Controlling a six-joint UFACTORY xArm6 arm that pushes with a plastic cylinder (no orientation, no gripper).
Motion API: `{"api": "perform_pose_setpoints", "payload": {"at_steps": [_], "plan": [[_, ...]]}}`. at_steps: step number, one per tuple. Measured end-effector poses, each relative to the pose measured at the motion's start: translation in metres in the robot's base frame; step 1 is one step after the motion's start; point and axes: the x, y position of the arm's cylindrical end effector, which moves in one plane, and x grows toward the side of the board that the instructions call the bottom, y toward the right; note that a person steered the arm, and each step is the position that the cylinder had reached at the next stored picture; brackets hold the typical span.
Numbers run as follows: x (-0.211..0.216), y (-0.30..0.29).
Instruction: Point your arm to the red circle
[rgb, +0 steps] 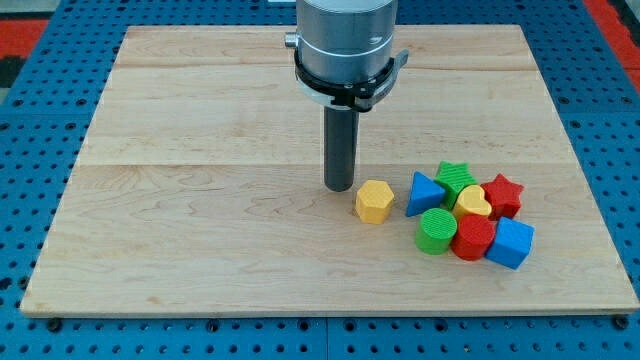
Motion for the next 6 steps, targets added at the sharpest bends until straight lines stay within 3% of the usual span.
{"api": "perform_pose_setpoints", "payload": {"at_steps": [2, 4, 6], "plan": [[0.0, -0.001], [0.093, -0.02], [0.115, 0.127]]}}
